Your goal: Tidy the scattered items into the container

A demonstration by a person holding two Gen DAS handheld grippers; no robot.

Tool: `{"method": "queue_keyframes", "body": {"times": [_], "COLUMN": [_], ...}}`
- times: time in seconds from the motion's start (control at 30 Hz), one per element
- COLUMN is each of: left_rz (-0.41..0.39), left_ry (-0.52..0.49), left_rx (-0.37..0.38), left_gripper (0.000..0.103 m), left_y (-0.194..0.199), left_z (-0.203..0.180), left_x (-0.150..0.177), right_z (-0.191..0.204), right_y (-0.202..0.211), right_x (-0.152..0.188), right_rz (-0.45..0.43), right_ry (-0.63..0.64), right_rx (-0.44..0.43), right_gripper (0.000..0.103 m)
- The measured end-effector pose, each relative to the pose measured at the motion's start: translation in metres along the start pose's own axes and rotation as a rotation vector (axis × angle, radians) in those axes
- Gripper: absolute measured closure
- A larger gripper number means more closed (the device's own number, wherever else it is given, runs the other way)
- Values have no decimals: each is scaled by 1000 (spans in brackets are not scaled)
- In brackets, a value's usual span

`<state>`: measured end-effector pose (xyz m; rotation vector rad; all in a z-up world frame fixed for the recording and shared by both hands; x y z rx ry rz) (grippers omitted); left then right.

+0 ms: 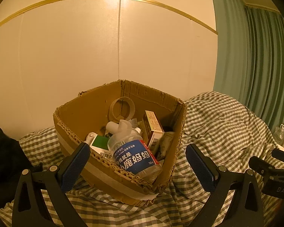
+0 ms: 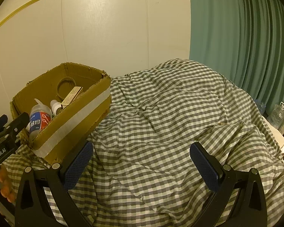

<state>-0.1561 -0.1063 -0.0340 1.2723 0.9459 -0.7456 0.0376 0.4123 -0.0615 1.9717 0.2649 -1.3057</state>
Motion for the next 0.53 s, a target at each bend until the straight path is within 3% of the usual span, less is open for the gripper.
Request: {"method": "queue_keyframes", "body": {"times": [0.33,0.53], "left_rz": [14,-19], "left_ry": [-6,-52], "left_rx": [13,29], "left_gripper": [0,0], "left_y": [3,8], "left_z": [-6,-15], "left_x": [3,4], "right_z": [1,1], "right_y": [-1,-2], "right_x": [2,3], "right_rz": [7,11], "right_ry": [1,3], "right_rx": [-1,-2], "right_gripper": [0,0]}}
Point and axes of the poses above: each gripper's, at about its wrist camera, not at the fingertips, and y roughly against the way its jaws point, z to its left, x to its underside, the point moved 7 cm from there along -y, roughly the way its jaws point, and after that the axes turned 7 degrees about -x, right-handed, at the moved point
